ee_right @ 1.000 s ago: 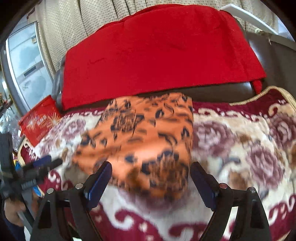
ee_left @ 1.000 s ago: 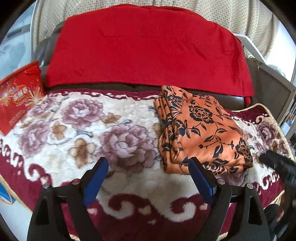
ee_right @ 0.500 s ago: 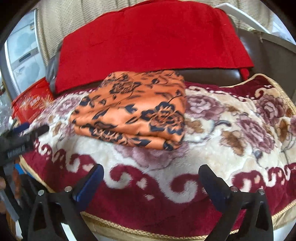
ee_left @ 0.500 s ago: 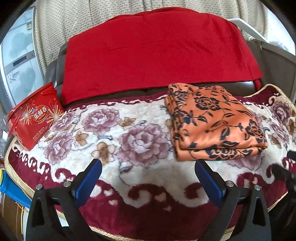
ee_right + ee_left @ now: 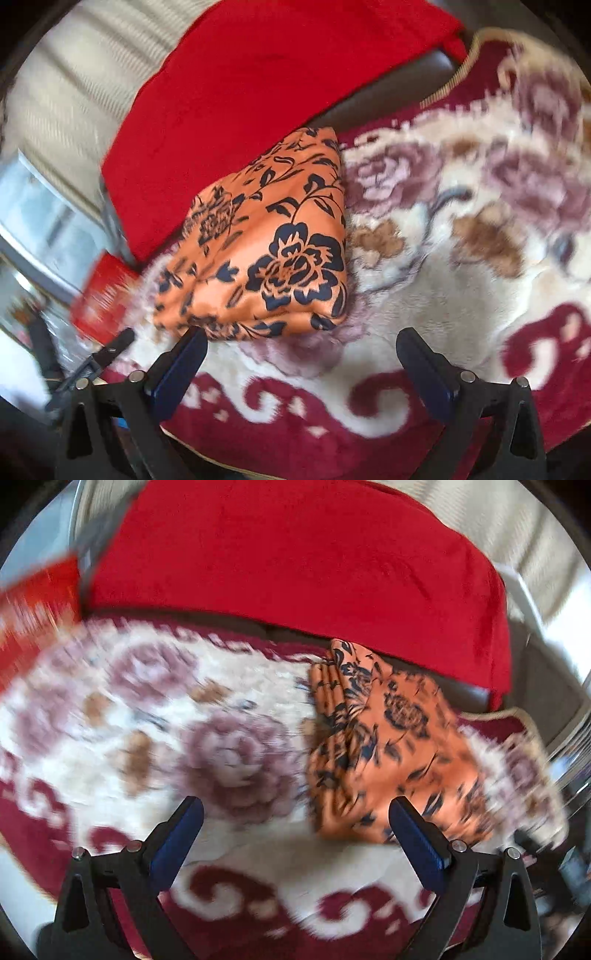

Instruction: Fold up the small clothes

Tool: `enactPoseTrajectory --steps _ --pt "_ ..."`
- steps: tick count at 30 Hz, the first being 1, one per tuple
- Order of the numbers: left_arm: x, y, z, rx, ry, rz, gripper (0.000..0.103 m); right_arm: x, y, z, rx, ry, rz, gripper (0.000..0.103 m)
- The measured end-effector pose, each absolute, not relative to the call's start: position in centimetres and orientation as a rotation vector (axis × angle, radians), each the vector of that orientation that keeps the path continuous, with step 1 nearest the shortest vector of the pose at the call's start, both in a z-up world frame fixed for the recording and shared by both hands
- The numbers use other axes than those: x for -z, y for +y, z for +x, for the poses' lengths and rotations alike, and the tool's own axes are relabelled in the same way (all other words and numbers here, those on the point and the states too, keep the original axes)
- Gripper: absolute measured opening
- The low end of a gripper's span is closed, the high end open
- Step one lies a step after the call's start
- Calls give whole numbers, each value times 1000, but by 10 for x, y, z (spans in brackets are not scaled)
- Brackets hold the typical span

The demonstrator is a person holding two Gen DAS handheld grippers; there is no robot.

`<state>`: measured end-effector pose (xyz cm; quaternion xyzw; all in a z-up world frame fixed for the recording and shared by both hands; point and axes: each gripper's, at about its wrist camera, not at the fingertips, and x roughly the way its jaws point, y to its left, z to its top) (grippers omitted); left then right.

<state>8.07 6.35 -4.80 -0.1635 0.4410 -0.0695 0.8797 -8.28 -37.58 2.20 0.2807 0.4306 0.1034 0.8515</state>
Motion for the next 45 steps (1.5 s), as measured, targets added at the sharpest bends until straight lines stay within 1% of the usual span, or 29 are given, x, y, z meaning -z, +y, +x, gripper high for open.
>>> enactPoseTrajectory --steps 4,6,8,10,12,13,15,16,17,18,19,21,22,24,27,32,37,39,43,45 --pt "57 64 101 220 978 -497 100 -18 -388 -69 -223 907 677 103" --pt "58 60 105 256 990 -524 98 -19 -390 -67 -224 899 690 103" --pt "60 58 109 285 1008 -553 89 -20 -391 -68 -227 896 687 103" --pt "62 57 113 302 1037 -583 70 -18 -390 -71 -232 903 687 103" --pt "64 53 117 316 1062 -603 58 -14 -391 -76 -234 909 693 103" --pt "65 53 118 318 1070 -608 54 -13 -391 -78 -235 910 699 103" --pt "66 48 119 320 1084 -608 49 -10 -393 -82 -235 910 709 103" --pt "67 49 119 316 1090 -606 49 -10 -394 -83 -232 910 715 103" --pt "68 48 119 311 1094 -608 46 -9 -395 -84 -232 910 718 103" --pt "69 48 119 308 1096 -610 40 -8 -396 -84 -231 909 722 103" --pt "69 47 119 303 1101 -606 31 -8 -397 -85 -230 909 726 103" --pt "65 49 117 290 1094 -595 19 -7 -399 -86 -230 908 732 103" --pt "61 49 116 296 1081 -587 16 -6 -399 -87 -229 909 734 103" --pt "56 49 114 302 1064 -576 13 -5 -400 -88 -227 909 738 103" --pt "55 50 107 288 1055 -588 11 -2 -399 -90 -226 914 749 103" --pt "97 60 106 243 1125 -646 12 -3 -398 -92 -225 913 738 103" --pt "85 56 109 249 1116 -579 12 -16 -396 -83 -234 900 717 103" --pt "85 56 109 247 1119 -567 15 -27 -393 -73 -250 882 711 103" --pt "84 54 110 251 1119 -548 16 -46 -380 -48 -310 844 710 103" --pt "81 51 110 252 1116 -535 17 -45 -374 -35 -354 850 747 103"
